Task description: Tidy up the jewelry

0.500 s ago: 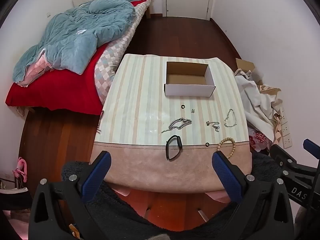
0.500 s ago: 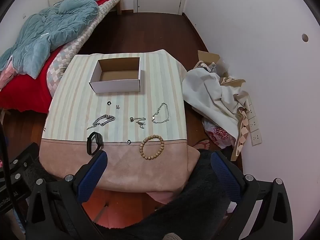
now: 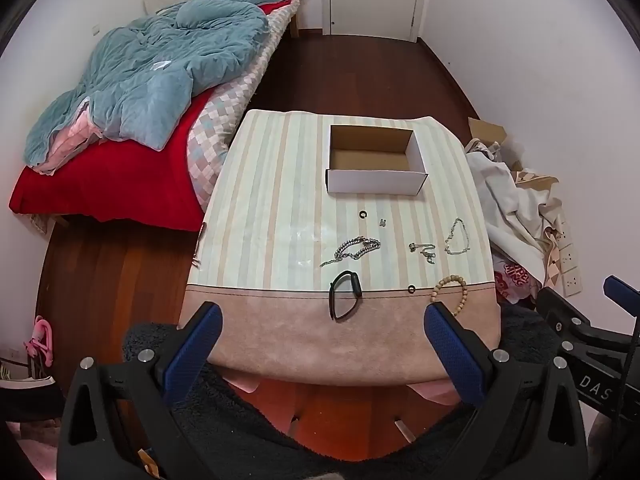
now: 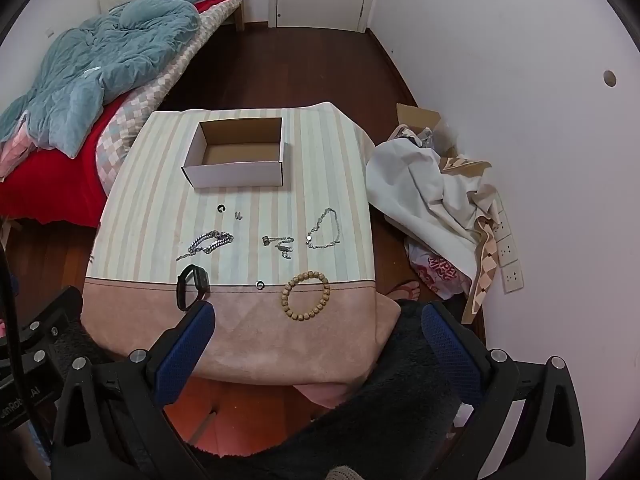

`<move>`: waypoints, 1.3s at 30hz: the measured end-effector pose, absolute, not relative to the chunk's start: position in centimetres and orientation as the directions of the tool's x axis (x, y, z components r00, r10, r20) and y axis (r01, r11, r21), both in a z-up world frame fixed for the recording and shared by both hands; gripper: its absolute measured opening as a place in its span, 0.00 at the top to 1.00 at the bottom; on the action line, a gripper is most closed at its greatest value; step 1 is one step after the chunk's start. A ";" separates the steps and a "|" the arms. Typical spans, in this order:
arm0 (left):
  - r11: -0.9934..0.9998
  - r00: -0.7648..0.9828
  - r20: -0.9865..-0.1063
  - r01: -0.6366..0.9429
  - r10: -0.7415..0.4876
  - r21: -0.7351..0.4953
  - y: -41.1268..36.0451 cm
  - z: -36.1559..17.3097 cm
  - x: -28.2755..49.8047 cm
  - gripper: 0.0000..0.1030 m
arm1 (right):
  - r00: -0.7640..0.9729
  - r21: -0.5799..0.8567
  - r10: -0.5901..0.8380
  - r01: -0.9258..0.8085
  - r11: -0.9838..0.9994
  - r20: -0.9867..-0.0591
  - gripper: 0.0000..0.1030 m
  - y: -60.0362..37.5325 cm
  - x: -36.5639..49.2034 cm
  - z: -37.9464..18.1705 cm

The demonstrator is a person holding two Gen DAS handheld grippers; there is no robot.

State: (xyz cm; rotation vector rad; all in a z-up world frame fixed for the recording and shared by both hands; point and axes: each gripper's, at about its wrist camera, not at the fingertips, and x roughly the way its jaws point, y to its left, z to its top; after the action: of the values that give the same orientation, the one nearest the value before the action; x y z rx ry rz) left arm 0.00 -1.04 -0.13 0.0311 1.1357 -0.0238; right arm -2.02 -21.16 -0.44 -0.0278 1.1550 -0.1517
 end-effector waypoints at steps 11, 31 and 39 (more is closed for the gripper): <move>0.999 0.442 -0.897 0.048 -0.022 -0.001 -0.2 1.6 -0.5 0.00 | 0.419 -0.102 -0.139 0.109 0.989 -0.897 0.00 -21.0 -2.8 0.8; 0.998 0.450 -0.892 0.062 -0.040 -0.014 0.0 1.9 -0.8 0.00 | 0.433 -0.120 -0.161 0.121 0.985 -0.887 0.00 -20.7 -3.3 1.7; 0.998 0.455 -0.889 0.060 -0.043 -0.018 0.0 2.1 -0.9 0.00 | 0.435 -0.122 -0.164 0.123 0.985 -0.885 0.00 -20.7 -3.3 2.0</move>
State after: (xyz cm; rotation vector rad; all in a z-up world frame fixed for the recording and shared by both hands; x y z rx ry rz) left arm -0.87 0.04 2.15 0.0171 1.0961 -0.0641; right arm -3.30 -20.69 1.97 -0.0414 1.1060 -0.1791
